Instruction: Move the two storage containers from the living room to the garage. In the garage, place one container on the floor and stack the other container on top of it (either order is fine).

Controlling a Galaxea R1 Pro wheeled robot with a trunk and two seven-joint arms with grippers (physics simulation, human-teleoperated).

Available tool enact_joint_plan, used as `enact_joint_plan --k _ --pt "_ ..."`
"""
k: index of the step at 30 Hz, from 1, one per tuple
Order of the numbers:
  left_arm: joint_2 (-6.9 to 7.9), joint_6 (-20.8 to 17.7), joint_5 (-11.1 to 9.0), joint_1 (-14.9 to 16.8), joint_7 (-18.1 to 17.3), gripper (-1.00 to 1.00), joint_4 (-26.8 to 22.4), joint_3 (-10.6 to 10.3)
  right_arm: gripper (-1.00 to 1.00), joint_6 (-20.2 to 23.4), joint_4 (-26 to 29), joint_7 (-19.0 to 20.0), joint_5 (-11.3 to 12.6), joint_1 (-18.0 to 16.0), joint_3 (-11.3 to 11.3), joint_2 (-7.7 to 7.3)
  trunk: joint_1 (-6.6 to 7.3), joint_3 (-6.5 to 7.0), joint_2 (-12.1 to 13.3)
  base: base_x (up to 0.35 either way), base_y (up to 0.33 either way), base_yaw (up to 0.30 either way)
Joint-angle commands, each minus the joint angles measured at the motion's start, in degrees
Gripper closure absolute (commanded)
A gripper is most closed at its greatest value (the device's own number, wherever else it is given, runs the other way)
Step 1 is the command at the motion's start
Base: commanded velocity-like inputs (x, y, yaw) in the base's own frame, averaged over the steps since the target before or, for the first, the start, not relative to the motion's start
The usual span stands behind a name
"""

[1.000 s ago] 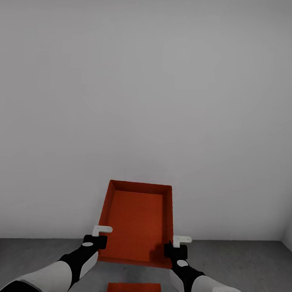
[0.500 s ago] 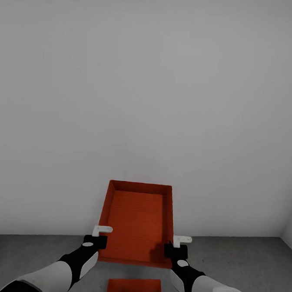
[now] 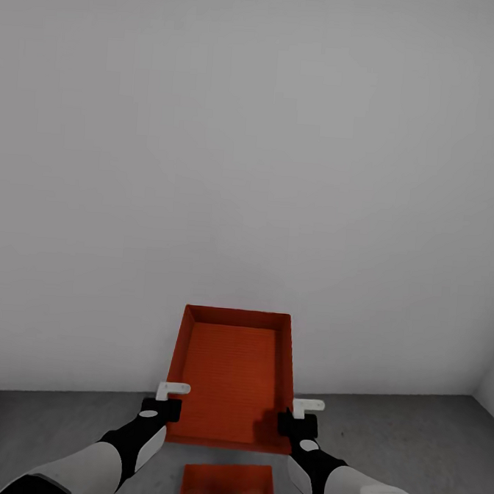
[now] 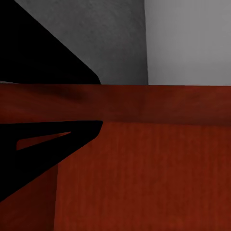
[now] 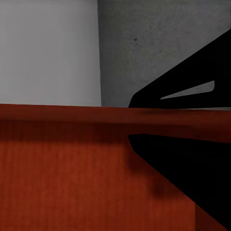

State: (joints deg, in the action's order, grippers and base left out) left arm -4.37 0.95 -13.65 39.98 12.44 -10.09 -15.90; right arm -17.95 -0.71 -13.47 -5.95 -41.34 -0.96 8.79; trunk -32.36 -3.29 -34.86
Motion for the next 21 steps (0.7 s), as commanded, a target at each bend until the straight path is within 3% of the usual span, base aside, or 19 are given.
enact_joint_plan --k 1,21 --pt "-0.02 0.02 -4.54 0.10 0.57 1.00 0.07 2.10 1.00 -0.36 0.09 -0.50 -0.02 -0.05 -1.45 0.00 -0.02 -0.19 -0.10 0.000 0.000 0.000" --pt "-0.11 0.00 -4.62 0.10 0.57 1.00 0.07 2.10 1.00 -0.33 0.09 -0.50 -0.02 -0.05 -1.42 0.00 -0.02 -2.01 -0.10 0.000 0.000 0.000"
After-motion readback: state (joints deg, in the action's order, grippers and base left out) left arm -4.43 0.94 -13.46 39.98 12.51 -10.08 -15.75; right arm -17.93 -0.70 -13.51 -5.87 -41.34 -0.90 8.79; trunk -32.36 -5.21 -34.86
